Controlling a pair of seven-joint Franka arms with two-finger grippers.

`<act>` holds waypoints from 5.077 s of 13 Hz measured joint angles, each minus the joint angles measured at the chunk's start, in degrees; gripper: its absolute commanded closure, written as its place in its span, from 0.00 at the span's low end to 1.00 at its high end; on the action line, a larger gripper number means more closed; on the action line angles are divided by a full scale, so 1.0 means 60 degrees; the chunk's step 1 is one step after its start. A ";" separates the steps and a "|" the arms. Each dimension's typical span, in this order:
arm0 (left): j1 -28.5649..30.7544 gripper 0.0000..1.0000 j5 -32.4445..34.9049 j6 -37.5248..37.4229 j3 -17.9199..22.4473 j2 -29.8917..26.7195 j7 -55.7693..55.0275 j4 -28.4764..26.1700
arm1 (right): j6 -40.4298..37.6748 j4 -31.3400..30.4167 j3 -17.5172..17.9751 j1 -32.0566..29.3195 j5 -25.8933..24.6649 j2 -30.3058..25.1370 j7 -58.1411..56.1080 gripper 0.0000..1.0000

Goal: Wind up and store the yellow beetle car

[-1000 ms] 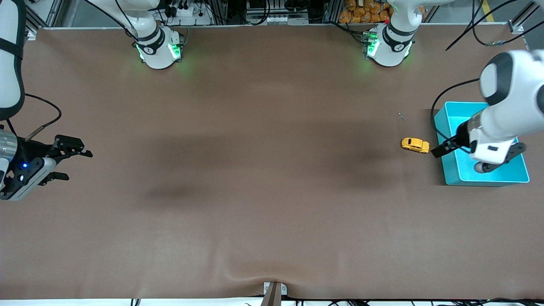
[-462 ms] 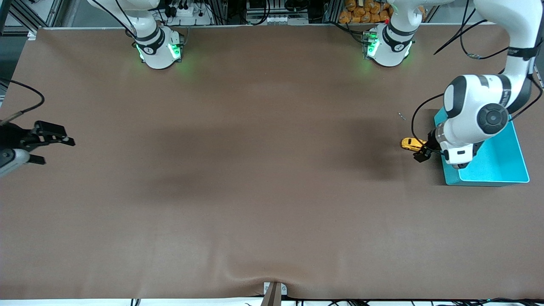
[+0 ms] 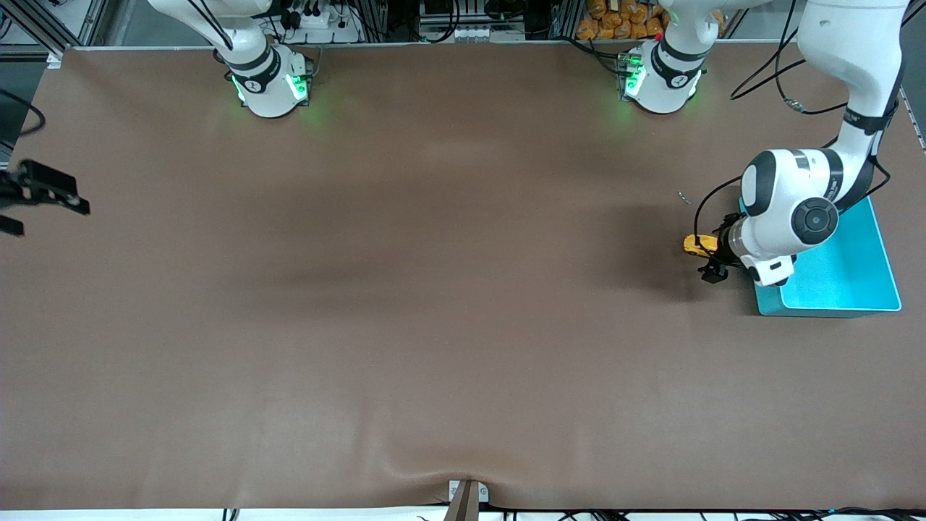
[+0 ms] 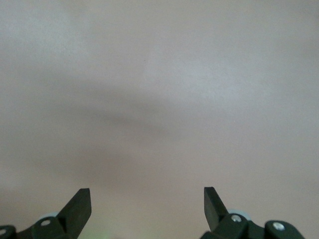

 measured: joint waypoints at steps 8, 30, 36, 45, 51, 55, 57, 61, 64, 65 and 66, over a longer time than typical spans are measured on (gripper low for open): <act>0.0194 0.00 0.0212 0.0348 0.0012 0.0469 -0.0636 -0.0004 | 0.1164 -0.2198 0.0060 0.0183 -0.0161 -0.1581 0.2383 0.00; 0.1123 1.00 0.0658 -0.3785 0.0157 -0.2123 0.3257 0.1315 | 0.1876 -0.3421 0.0074 0.0353 -0.0221 -0.2602 0.2706 0.00; 0.2779 1.00 0.1277 -0.2896 0.0204 -0.1838 0.8979 0.1305 | 0.1890 -0.3424 0.0067 0.0353 -0.0528 -0.2538 0.2705 0.00; 0.2890 1.00 0.2811 -0.1003 0.0163 -0.0111 1.0283 0.1169 | 0.1702 -0.3096 0.0078 0.0354 -0.0560 -0.2196 0.2705 0.00; 0.3085 1.00 0.3401 -0.0371 0.0164 0.0384 1.0290 0.1101 | 0.1687 -0.3124 0.0068 0.0354 -0.0561 -0.2179 0.2705 0.00; 0.3084 1.00 0.3437 -0.0202 0.0159 0.0616 1.0290 0.1091 | 0.1917 -0.3434 0.0052 0.0354 -0.0561 -0.2299 0.2705 0.00; 0.3084 0.93 0.3437 -0.0135 0.0158 0.0717 1.0290 0.1091 | 0.1922 -0.3509 0.0051 0.0354 -0.0561 -0.2355 0.2705 0.00; 0.3084 0.13 0.3438 -0.0056 0.0158 0.0865 1.0290 0.1091 | 0.1922 -0.3517 0.0054 0.0354 -0.0561 -0.2369 0.2705 0.00; 0.3082 0.00 0.3438 0.0011 0.0151 0.0880 1.0278 0.1186 | 0.1922 -0.3518 0.0061 0.0355 -0.0561 -0.2369 0.2705 0.00; 0.3079 0.00 0.3437 0.0032 0.0140 0.0874 1.0259 0.1295 | 0.1922 -0.3518 0.0061 0.0355 -0.0561 -0.2369 0.2705 0.00; 0.3071 0.00 0.3437 0.0037 0.0117 0.0844 1.0231 0.1454 | 0.1922 -0.3519 0.0062 0.0355 -0.0561 -0.2369 0.2705 0.00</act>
